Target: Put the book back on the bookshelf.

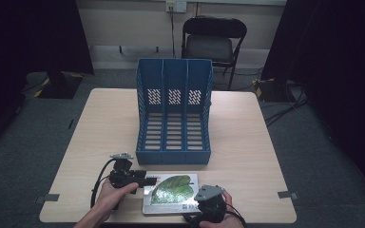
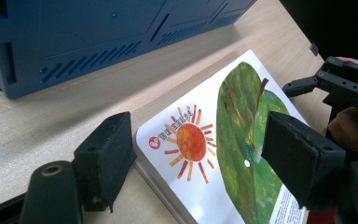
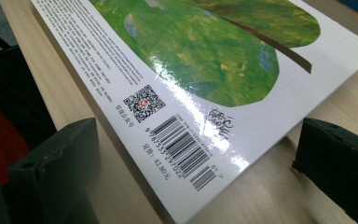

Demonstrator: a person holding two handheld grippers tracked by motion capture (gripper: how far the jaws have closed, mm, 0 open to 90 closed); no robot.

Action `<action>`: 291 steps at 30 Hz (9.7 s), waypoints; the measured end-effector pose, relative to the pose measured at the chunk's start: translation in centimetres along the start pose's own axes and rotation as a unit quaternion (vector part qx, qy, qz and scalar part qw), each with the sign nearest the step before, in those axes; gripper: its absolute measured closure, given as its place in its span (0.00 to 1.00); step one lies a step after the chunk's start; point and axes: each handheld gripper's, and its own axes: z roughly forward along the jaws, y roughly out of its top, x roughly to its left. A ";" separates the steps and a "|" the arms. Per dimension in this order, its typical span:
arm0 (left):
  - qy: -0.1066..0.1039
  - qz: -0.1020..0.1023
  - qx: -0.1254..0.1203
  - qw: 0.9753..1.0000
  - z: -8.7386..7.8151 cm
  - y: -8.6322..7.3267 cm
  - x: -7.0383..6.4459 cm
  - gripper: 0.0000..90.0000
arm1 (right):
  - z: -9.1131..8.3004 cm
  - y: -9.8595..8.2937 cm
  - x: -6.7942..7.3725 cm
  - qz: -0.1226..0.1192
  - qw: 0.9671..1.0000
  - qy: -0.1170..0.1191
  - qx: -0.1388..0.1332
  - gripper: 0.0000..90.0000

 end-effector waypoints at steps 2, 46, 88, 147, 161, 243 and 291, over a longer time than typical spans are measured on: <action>-0.001 -0.005 -0.003 1.000 -0.1 0.0 0.0 0.28 | 0.0 0.0 0.0 0.000 1.000 0.000 0.000 0.00; -0.071 -0.039 -0.036 0.996 -2.0 -0.2 -0.1 0.42 | 0.0 0.2 -0.4 0.029 1.000 0.004 -0.004 0.00; -0.088 -0.039 0.025 0.995 0.1 -0.6 -1.3 0.58 | -0.3 0.3 -0.5 0.045 0.998 0.030 -0.016 0.10; -0.086 0.195 -0.009 0.977 -0.4 -0.3 -6.3 0.71 | -2.1 1.3 -4.1 0.131 0.985 0.087 -0.068 0.34; -0.091 0.206 -0.011 0.974 -0.5 -0.6 -6.5 0.77 | -3.1 1.1 -4.8 0.143 0.978 0.118 -0.100 0.43; -0.024 0.152 -0.044 0.987 -2.2 0.2 -2.5 0.55 | -4.6 2.1 -2.6 0.014 0.989 0.080 -0.120 0.79; 0.020 0.176 0.003 0.984 -2.6 -0.4 -3.0 0.44 | -2.0 3.2 -1.0 0.001 0.993 0.066 -0.099 0.85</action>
